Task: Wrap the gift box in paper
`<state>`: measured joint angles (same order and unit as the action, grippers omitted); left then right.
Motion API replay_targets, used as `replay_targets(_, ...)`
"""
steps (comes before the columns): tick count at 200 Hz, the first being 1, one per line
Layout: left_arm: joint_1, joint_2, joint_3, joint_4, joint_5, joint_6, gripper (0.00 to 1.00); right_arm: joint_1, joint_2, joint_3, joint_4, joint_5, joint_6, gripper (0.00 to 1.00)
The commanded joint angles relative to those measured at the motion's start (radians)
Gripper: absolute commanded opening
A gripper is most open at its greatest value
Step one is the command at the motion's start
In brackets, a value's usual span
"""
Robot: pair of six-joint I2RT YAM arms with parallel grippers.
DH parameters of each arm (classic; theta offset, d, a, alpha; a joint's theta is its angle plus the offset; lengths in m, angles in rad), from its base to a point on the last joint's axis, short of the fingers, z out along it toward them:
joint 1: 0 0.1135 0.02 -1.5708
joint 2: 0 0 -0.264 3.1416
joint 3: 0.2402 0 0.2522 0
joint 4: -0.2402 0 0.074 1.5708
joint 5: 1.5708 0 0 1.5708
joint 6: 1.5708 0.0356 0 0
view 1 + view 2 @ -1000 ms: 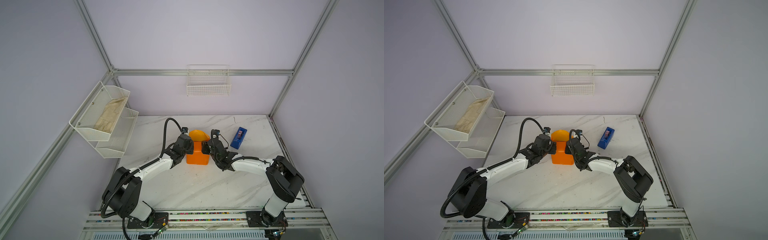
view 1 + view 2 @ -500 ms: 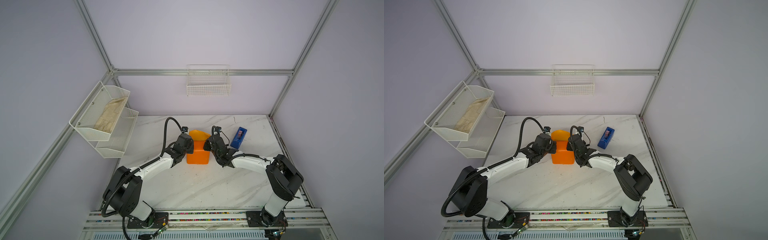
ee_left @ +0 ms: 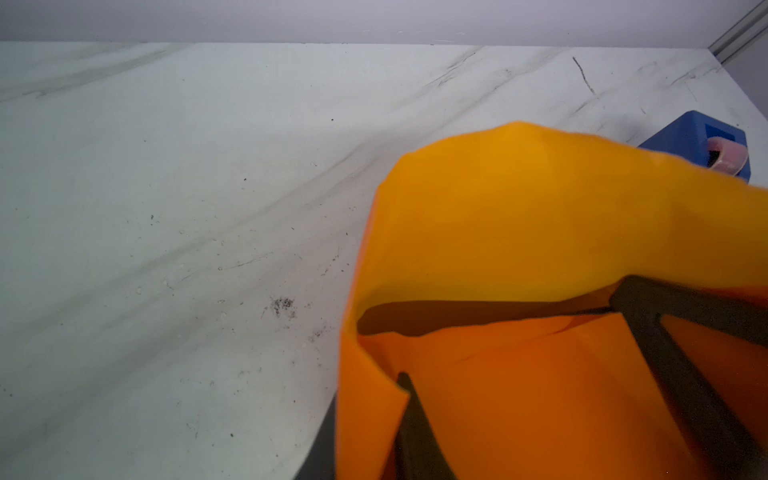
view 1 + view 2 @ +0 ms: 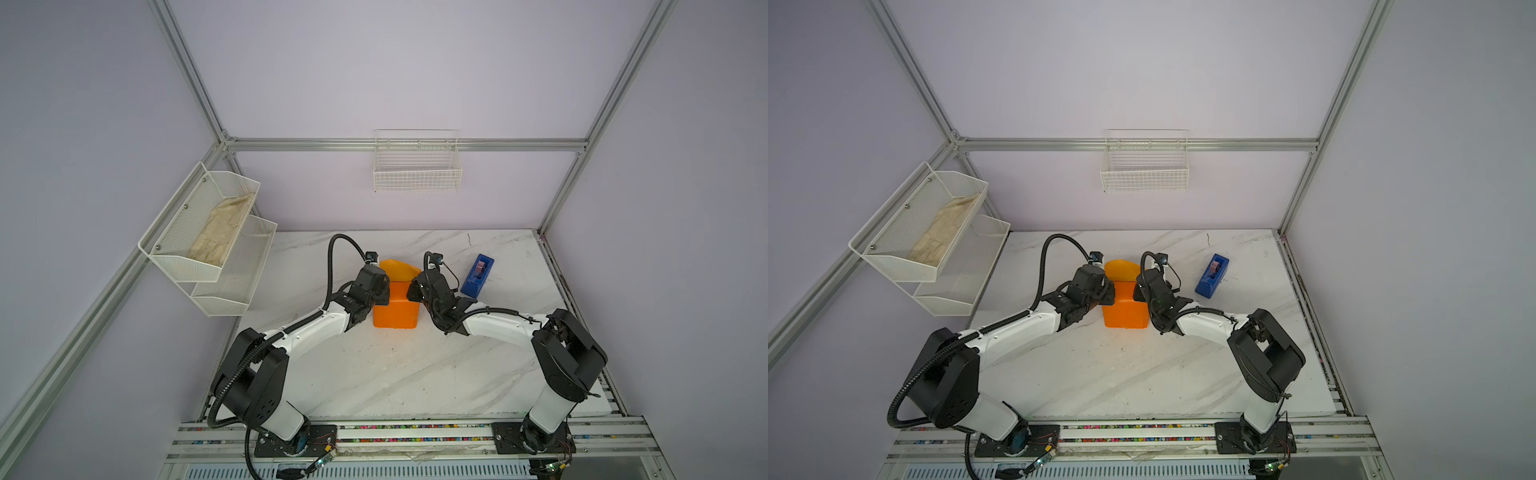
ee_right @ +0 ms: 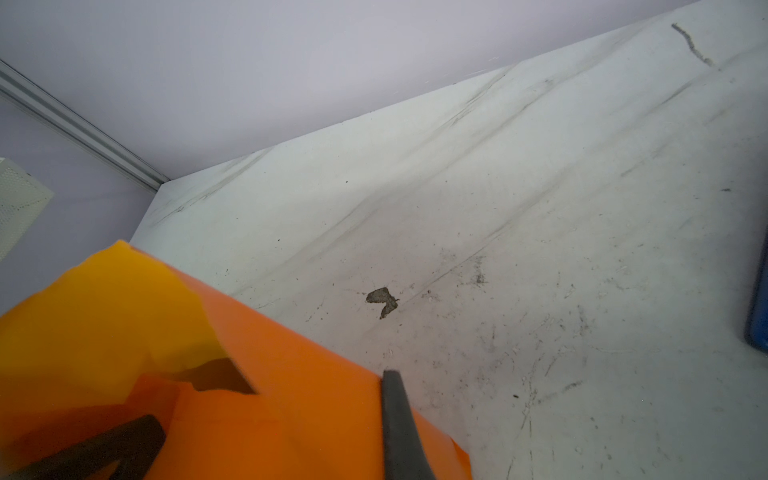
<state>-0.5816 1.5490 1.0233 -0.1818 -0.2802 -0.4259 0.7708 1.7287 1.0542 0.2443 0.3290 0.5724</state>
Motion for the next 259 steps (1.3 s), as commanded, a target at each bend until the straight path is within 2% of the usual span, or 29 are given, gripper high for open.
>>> replay_targets(1,-0.019,0.039,0.025,-0.087,0.089,0.007,0.0,0.012,0.011,-0.01,-0.03,-0.036,0.016,0.0)
replay_targets(41,-0.02,0.02,-0.002,-0.082,0.082,-0.001,0.0,0.012,-0.008,-0.003,-0.046,-0.053,0.018,0.0)
replay_targets(51,-0.019,0.018,-0.003,-0.082,0.078,-0.002,0.0,0.012,-0.02,0.001,-0.056,-0.067,0.02,0.25)
replay_targets(56,-0.021,0.019,-0.002,-0.085,0.077,-0.002,0.0,0.013,-0.027,0.0,-0.061,-0.075,0.026,0.32)
replay_targets(62,-0.02,0.019,-0.002,-0.086,0.076,-0.002,0.0,0.013,-0.036,-0.005,-0.062,-0.082,0.032,0.37)
replay_targets(82,-0.02,0.023,-0.001,-0.087,0.075,-0.005,0.0,0.013,-0.059,-0.044,-0.026,-0.103,0.049,0.39)
replay_targets(90,-0.021,0.027,0.0,-0.086,0.076,-0.007,0.0,0.013,-0.06,-0.052,-0.023,-0.104,0.052,0.35)
replay_targets(122,-0.02,0.026,0.001,-0.089,0.079,-0.007,0.0,0.013,-0.045,-0.064,-0.024,-0.097,0.067,0.0)
replay_targets(146,-0.02,0.003,0.011,-0.102,0.09,-0.007,0.0,0.013,-0.047,-0.065,-0.04,-0.063,0.075,0.0)
replay_targets(159,-0.021,-0.025,0.021,-0.123,0.095,-0.01,0.12,0.012,-0.049,-0.07,-0.04,-0.059,0.08,0.0)
replay_targets(197,-0.019,-0.112,-0.024,-0.129,0.105,-0.013,0.3,0.012,-0.046,-0.071,-0.04,-0.064,0.083,0.0)
replay_targets(259,-0.02,-0.191,-0.113,-0.095,0.125,-0.033,0.27,0.008,-0.045,-0.068,-0.042,-0.064,0.083,0.0)
